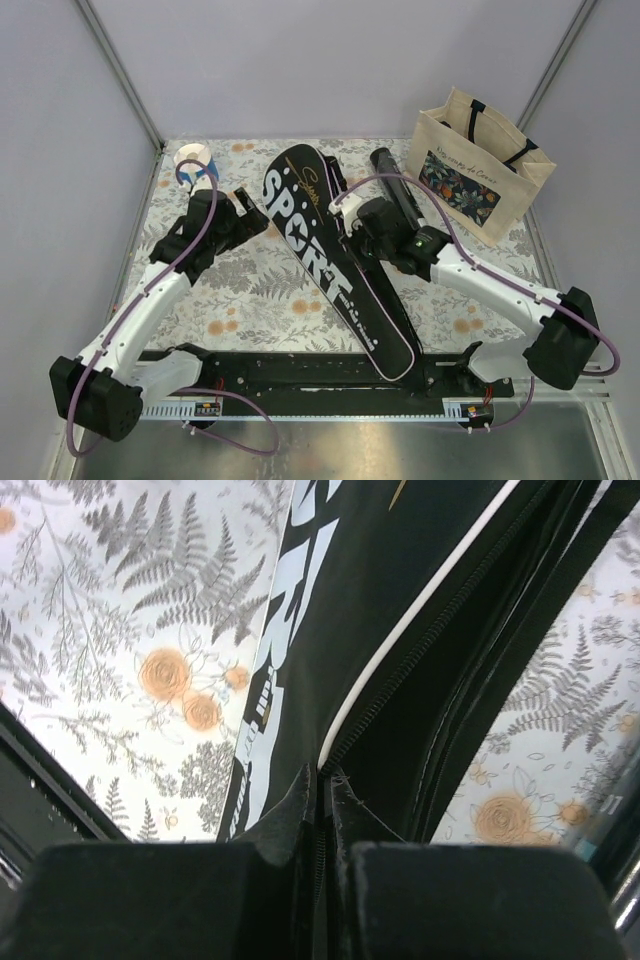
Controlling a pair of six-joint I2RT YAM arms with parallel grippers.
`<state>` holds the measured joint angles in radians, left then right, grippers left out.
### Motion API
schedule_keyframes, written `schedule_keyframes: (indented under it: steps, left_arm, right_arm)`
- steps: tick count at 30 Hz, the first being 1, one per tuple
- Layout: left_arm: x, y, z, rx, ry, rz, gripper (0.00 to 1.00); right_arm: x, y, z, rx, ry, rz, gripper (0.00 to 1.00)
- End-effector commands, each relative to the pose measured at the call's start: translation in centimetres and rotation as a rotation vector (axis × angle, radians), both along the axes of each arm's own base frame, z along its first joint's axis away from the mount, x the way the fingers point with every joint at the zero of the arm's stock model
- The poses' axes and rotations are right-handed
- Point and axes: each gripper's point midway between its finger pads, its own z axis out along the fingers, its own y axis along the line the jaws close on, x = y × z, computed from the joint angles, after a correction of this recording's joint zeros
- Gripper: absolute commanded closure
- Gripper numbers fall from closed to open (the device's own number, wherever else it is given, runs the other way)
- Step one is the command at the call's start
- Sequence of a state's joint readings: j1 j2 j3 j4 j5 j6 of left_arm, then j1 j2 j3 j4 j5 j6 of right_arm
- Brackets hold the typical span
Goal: Pack up the badminton gear
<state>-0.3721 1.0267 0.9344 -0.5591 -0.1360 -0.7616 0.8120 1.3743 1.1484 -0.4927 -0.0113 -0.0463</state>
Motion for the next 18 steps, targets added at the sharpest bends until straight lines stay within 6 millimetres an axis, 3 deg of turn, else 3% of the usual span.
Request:
schedule_keyframes:
  steps: [1,4,6,12,18]
  left_arm:
    - [3.2,-2.0,4.0,-0.073,-0.129,-0.084,0.03]
    - [3.5,-3.5,1.4,-0.090,-0.060,-0.149,0.07]
    - [3.7,-4.0,-0.3,-0.094,-0.036,-0.168,0.10]
    - [4.0,-3.1,-4.2,-0.054,0.031,-0.119,0.15]
    - [3.8,-2.6,-8.4,-0.013,0.164,-0.116,0.23]
  right_arm:
    - [-2.4,2.4,1.4,0.089,-0.077,0.150,1.00]
    - [-3.8,3.0,-0.3,0.041,-0.097,0.172,1.00]
    - [-3.7,3.0,-1.0,0.040,-0.081,0.130,1.00]
    - [-3.1,3.1,-3.5,0.053,-0.013,0.003,0.98]
    - [-1.3,3.1,-3.3,0.085,0.073,-0.158,0.67]
